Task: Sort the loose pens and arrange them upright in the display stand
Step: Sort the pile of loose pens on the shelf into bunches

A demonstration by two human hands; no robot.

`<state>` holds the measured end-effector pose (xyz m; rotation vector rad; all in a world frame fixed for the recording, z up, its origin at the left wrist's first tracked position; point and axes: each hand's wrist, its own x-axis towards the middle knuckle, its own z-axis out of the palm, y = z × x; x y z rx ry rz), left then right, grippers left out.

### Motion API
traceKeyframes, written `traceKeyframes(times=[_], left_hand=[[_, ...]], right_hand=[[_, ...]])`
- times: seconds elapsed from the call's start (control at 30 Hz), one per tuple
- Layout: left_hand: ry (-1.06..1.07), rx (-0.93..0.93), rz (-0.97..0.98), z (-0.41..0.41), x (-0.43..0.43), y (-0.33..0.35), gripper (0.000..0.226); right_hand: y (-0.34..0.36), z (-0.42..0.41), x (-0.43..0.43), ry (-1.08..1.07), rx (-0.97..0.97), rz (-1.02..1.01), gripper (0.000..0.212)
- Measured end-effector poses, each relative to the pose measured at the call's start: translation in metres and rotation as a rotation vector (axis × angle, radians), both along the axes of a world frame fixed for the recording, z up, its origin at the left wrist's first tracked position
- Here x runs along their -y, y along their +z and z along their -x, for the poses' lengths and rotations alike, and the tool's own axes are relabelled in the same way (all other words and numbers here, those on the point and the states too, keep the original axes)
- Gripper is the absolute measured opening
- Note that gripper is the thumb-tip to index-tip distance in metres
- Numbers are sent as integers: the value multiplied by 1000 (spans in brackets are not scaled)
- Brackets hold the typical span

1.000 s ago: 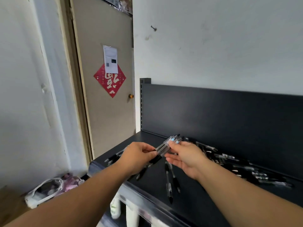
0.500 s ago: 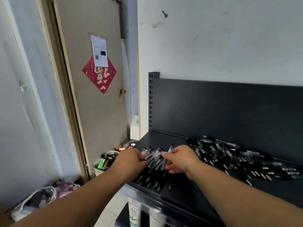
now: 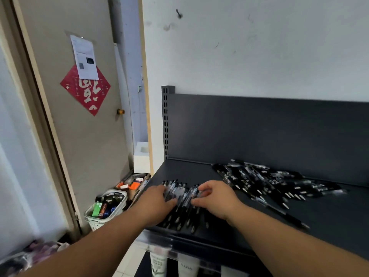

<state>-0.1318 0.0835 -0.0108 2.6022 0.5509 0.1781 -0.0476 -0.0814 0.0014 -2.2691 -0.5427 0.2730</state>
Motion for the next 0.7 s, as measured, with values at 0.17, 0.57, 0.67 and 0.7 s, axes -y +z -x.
traceKeyframes(times=[0.17, 0.57, 0.67, 0.7], left_hand=[[43, 81, -187, 2, -17, -1, 64], [-116, 19, 57, -3, -5, -8, 61], [-113, -1, 55, -4, -4, -7, 63], [-110, -13, 47, -5, -4, -8, 64]], right_hand=[[-6, 6, -3, -27, 93, -40, 35], [-13, 20, -14, -21, 203, 89, 39], [-14, 22, -16, -23, 227, 66, 34], [-14, 23, -16, -23, 226, 56, 33]])
